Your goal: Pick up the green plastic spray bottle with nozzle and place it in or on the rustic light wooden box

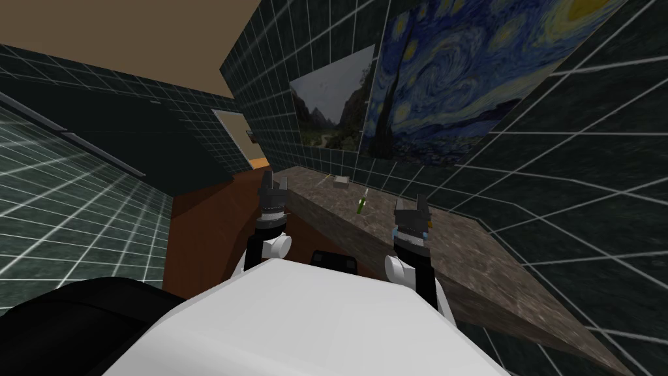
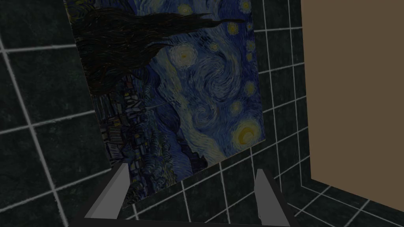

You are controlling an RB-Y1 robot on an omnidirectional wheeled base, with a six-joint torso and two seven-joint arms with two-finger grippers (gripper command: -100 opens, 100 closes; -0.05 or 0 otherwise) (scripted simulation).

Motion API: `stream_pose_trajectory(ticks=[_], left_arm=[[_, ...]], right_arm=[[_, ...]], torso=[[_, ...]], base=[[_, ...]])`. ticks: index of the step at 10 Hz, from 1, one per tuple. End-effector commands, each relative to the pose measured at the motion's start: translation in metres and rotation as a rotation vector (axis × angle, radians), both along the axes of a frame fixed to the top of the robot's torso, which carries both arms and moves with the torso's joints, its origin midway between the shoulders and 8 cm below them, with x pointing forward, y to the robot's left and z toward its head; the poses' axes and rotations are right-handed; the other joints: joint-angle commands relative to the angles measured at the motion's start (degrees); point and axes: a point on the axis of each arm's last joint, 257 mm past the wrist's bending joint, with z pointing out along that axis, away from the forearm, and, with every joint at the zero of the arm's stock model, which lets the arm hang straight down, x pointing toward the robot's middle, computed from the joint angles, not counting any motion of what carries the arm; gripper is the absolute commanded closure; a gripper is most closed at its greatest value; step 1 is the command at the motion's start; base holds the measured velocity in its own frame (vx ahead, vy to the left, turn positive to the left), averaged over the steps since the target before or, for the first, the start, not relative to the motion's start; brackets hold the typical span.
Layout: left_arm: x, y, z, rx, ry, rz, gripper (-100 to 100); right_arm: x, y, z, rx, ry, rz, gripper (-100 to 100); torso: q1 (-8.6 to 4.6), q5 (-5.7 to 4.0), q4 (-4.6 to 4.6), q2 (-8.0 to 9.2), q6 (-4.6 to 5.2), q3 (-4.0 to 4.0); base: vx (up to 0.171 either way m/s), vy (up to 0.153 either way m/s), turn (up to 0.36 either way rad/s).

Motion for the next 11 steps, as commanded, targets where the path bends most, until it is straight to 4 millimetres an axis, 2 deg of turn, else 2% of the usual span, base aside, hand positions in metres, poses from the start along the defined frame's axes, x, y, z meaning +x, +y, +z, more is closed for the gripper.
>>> stream_pose_trajectory(ticks=[1, 5, 8, 9, 10, 11], left_arm=[[0.0, 0.0, 0.0, 0.0, 0.0, 0.0, 0], [0.0, 0.0, 0.0, 0.0, 0.0, 0.0, 0], [0.0, 0.0, 0.0, 0.0, 0.0, 0.0, 0], [0.0, 0.0, 0.0, 0.0, 0.0, 0.0, 0], [0.0, 0.0, 0.0, 0.0, 0.0, 0.0, 0], [0.0, 0.0, 0.0, 0.0, 0.0, 0.0, 0]], right_arm=[[0.001, 0.001, -0.003, -0.033, 0.016, 0.008, -100], [0.006, 0.0, -0.022, -0.15, 0.093, 0.012, -100], [0.009, -0.011, -0.045, -0.243, 0.174, -0.014, -100], [0.011, -0.022, -0.062, -0.305, 0.236, -0.043, -100], [0.011, -0.028, -0.071, -0.335, 0.269, -0.06, -100], [0.009, -0.043, -0.09, -0.397, 0.338, -0.098, -100]], torso=[[0.0, 0.0, 0.0, 0.0, 0.0, 0.0], [0.16, 0.04, -0.01, -0.06, 0.0, -0.03], [0.26, 0.06, -0.03, -0.12, -0.01, -0.07], [0.3, 0.07, -0.03, -0.12, 0.0, -0.07], [0.43, 0.09, -0.04, -0.18, -0.01, -0.1], [0.55, 0.12, -0.05, -0.23, 0.0, -0.13]], base=[[0.008, 0.01, 0.01], [0.017, 0.043, 0.022], [0.033, 0.074, 0.035], [0.052, 0.125, 0.084], [0.071, 0.153, 0.057], [0.078, 0.169, 0.071]])
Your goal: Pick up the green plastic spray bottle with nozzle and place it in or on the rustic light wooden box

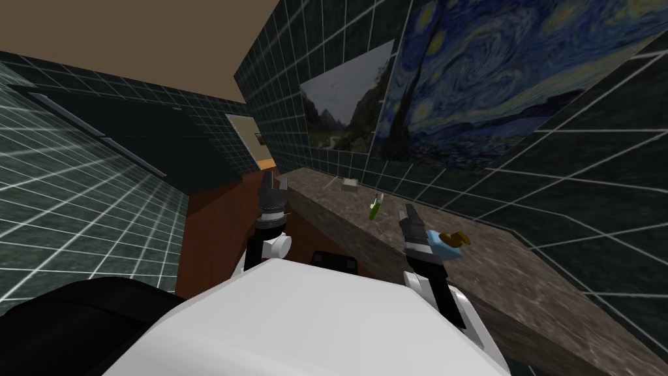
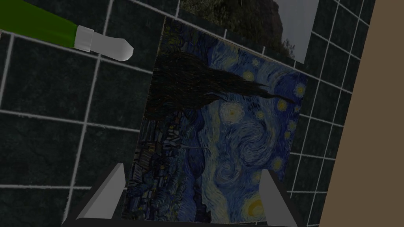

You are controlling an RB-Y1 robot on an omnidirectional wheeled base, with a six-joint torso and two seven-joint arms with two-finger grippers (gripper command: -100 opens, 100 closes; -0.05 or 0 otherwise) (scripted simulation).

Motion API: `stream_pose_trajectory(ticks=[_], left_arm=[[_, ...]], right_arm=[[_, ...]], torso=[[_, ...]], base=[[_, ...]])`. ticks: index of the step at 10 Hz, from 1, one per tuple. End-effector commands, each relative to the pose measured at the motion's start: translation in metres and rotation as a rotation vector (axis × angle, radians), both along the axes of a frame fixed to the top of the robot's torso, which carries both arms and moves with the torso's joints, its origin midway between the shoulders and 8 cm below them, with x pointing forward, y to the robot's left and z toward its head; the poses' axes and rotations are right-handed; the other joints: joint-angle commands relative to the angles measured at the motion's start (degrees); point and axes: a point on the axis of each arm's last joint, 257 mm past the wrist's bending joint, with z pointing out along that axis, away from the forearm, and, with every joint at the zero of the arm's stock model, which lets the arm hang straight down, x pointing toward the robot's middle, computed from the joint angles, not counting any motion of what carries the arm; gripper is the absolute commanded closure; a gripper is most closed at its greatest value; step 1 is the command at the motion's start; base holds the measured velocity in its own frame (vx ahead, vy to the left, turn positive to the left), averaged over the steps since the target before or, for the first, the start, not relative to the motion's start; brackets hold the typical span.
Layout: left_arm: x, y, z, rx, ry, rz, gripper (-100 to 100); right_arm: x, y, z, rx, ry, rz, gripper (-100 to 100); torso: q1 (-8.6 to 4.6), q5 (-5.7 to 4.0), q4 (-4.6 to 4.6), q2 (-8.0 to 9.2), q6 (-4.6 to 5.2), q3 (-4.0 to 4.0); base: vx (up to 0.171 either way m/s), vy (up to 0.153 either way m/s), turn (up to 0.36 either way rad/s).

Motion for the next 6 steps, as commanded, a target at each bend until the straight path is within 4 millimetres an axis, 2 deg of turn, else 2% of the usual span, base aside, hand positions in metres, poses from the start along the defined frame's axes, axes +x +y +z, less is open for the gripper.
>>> stream_pose_trajectory(ticks=[1, 6], left_arm=[[0.0, 0.0, 0.0, 0.0, 0.0, 0.0, 0], [0.0, 0.0, 0.0, 0.0, 0.0, 0.0, 0]], right_arm=[[0.0, -0.017, -0.023, -0.071, 0.073, -0.047, -100], [-0.013, -0.068, -0.073, -0.247, 0.254, -0.165, -100]], torso=[[0.0, 0.0, 0.0, 0.0, 0.0, 0.0], [-0.19, -0.04, 0.02, 0.08, 0.0, 0.04]], base=[[0.054, 0.157, 0.056], [0.059, 0.121, 0.054]])
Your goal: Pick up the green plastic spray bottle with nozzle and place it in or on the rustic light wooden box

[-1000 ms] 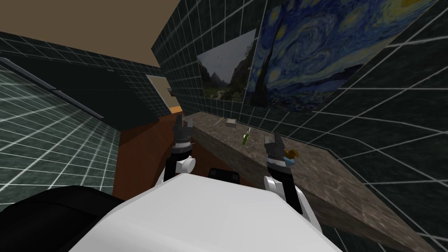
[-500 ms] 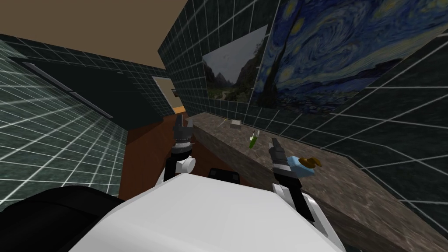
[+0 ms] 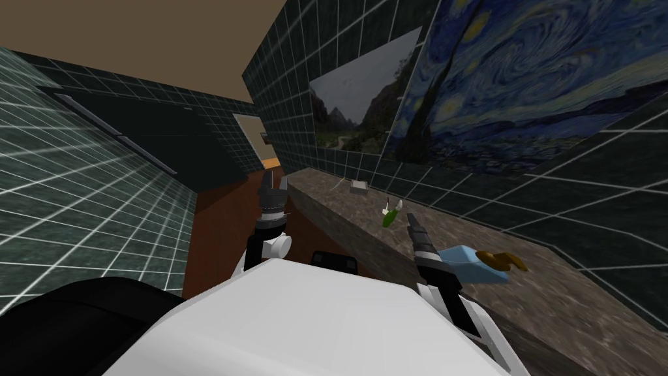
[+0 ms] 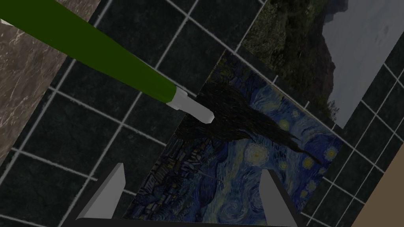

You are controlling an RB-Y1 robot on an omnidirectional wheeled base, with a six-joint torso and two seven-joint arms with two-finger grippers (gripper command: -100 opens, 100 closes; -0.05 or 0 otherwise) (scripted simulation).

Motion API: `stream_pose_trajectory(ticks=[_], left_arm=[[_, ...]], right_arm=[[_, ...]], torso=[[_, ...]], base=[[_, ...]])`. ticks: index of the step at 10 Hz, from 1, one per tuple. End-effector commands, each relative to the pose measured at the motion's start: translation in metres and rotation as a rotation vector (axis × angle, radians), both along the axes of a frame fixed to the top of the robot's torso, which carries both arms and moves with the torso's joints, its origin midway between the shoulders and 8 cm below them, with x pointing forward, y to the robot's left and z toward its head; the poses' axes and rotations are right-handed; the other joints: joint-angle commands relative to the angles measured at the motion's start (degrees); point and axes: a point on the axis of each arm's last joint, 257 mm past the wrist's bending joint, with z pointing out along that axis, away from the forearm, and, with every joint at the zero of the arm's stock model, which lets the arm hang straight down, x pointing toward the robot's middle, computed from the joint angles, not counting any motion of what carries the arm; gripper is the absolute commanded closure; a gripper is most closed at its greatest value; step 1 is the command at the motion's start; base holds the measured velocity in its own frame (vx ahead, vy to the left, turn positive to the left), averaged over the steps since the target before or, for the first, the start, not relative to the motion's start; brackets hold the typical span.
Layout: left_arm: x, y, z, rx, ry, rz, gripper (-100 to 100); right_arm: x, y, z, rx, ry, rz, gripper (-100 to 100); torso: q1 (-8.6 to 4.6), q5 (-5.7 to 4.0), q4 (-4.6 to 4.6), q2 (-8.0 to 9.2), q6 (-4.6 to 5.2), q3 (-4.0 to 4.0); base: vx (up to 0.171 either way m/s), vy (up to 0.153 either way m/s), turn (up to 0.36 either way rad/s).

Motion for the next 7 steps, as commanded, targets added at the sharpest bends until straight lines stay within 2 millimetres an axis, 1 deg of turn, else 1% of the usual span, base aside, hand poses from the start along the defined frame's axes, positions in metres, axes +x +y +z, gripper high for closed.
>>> stream_pose_trajectory(ticks=[1, 2, 4, 7], left_arm=[[0.0, 0.0, 0.0, 0.0, 0.0, 0.0, 0], [0.0, 0.0, 0.0, 0.0, 0.0, 0.0, 0], [0.0, 0.0, 0.0, 0.0, 0.0, 0.0, 0], [0.0, 0.0, 0.0, 0.0, 0.0, 0.0, 0]], right_arm=[[-0.013, -0.032, -0.028, -0.103, 0.105, -0.064, -100], [-0.018, -0.045, -0.037, -0.143, 0.146, -0.087, -100], [-0.03, -0.071, -0.054, -0.225, 0.227, -0.132, -100], [-0.051, -0.113, -0.075, -0.351, 0.349, -0.196, -100]], torso=[[0.0, 0.0, 0.0, 0.0, 0.0, 0.0], [0.19, 0.03, -0.02, -0.08, -0.01, -0.04], [0.17, 0.04, -0.01, -0.07, -0.01, -0.04], [0.0, 0.01, 0.0, 0.0, 0.0, 0.0]], base=[[0.087, 0.185, 0.107], [0.075, 0.191, 0.079], [0.085, 0.151, 0.056], [0.065, 0.127, 0.061]])
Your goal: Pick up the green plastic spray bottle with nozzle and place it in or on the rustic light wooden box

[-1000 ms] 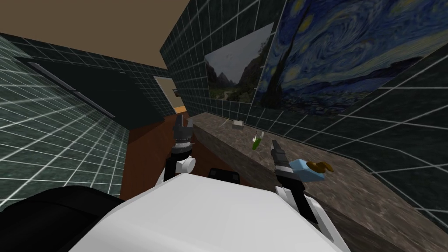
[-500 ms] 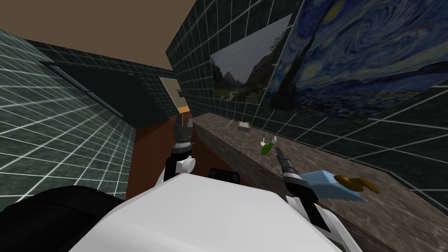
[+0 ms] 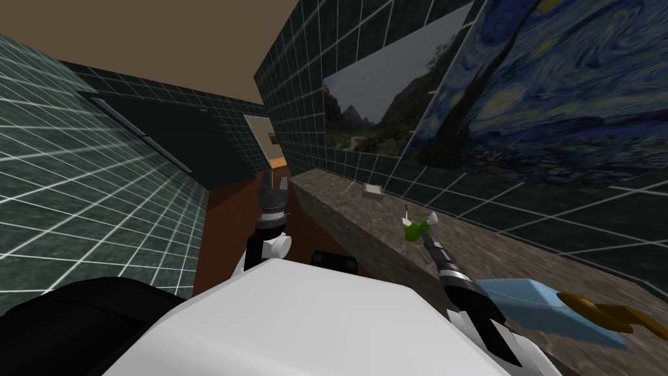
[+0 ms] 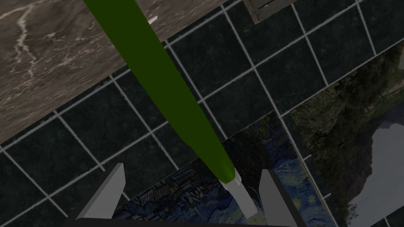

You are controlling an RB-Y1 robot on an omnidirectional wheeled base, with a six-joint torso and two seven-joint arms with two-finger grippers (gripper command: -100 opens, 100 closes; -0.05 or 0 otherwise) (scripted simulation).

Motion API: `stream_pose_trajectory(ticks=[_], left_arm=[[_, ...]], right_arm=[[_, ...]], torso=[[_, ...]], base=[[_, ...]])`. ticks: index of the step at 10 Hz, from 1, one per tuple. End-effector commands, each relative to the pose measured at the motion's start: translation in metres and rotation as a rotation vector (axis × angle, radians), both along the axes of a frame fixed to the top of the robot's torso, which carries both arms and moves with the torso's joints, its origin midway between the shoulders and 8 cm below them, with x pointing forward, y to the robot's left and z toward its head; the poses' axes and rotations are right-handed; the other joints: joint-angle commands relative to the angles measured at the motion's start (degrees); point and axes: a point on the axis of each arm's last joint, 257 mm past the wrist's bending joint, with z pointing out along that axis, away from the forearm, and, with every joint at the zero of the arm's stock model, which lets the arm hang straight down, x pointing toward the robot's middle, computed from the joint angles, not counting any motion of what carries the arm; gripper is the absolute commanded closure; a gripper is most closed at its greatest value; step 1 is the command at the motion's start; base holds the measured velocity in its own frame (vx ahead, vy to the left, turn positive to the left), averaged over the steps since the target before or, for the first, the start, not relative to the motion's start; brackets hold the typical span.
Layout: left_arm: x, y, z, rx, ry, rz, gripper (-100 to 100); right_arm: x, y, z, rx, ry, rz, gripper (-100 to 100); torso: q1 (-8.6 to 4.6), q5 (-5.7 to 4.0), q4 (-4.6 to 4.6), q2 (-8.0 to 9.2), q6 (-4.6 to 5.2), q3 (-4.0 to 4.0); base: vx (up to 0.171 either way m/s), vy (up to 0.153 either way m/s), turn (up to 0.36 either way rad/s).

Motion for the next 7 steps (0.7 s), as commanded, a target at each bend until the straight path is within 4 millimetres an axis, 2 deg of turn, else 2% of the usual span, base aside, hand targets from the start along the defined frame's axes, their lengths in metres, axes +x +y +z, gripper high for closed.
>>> stream_pose_trajectory(ticks=[1, 7], left_arm=[[0.0, 0.0, 0.0, 0.0, 0.0, 0.0, 0], [0.0, 0.0, 0.0, 0.0, 0.0, 0.0, 0]], right_arm=[[-0.012, -0.018, -0.01, -0.069, 0.066, -0.032, -100], [-0.055, -0.094, -0.023, -0.295, 0.273, -0.128, -100]], torso=[[0.0, 0.0, 0.0, 0.0, 0.0, 0.0], [-0.08, 0.0, 0.0, 0.02, 0.0, 0.01]], base=[[0.08, 0.133, 0.062], [0.07, 0.111, 0.053]])
